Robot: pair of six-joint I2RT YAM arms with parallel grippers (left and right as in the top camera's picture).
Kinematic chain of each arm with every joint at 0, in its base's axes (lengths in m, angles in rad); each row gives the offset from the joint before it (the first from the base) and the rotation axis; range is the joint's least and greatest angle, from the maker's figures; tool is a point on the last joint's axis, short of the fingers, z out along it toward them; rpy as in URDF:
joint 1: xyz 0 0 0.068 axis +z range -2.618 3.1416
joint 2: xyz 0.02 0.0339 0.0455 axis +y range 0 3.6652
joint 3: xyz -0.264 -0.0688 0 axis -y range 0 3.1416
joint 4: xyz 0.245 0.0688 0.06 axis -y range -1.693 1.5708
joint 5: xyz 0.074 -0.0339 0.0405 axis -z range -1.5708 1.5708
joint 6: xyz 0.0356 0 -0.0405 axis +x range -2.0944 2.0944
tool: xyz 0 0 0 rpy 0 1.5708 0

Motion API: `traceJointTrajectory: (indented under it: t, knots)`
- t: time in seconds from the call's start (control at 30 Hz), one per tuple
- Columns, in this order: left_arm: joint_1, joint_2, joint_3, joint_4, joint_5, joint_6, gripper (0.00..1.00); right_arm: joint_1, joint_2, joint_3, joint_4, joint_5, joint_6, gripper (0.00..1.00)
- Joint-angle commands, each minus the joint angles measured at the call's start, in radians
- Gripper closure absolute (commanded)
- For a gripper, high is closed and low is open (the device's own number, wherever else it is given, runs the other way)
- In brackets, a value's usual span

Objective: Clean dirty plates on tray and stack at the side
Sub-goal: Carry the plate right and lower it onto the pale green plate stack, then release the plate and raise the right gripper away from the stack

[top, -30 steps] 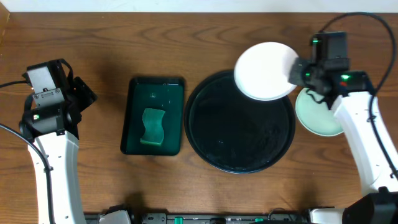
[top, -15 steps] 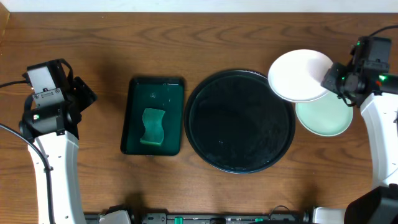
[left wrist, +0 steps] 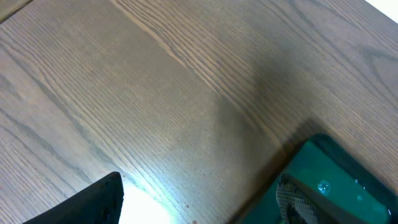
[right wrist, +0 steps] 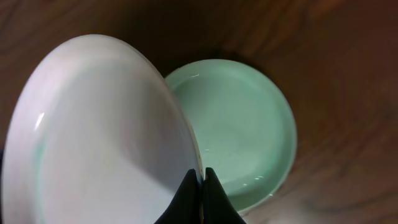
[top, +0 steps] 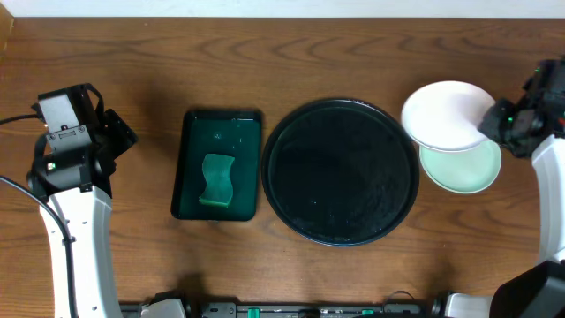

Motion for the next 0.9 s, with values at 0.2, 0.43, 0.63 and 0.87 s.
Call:
traceJointTrajectory:
  t: [0.2,0.43,0.63,0.87]
  knots:
    - [0.004,-0.01,0.014,0.001,-0.012,0.005,0.21,-0.144,-0.021,-0.054,-0.016,0.183,0.145,0.99]
    - [0.004,-0.01,0.014,0.001,-0.012,0.005,0.21,-0.161,-0.021,-0.231,0.154,0.122,0.211,0.99]
    - [0.004,-0.01,0.014,0.001,-0.012,0.005,0.21,-0.16,-0.021,-0.335,0.248,0.101,0.212,0.99]
    - [0.004,-0.01,0.014,0.001,-0.012,0.005,0.21,-0.16,-0.021,-0.405,0.313,0.094,0.21,0.87]
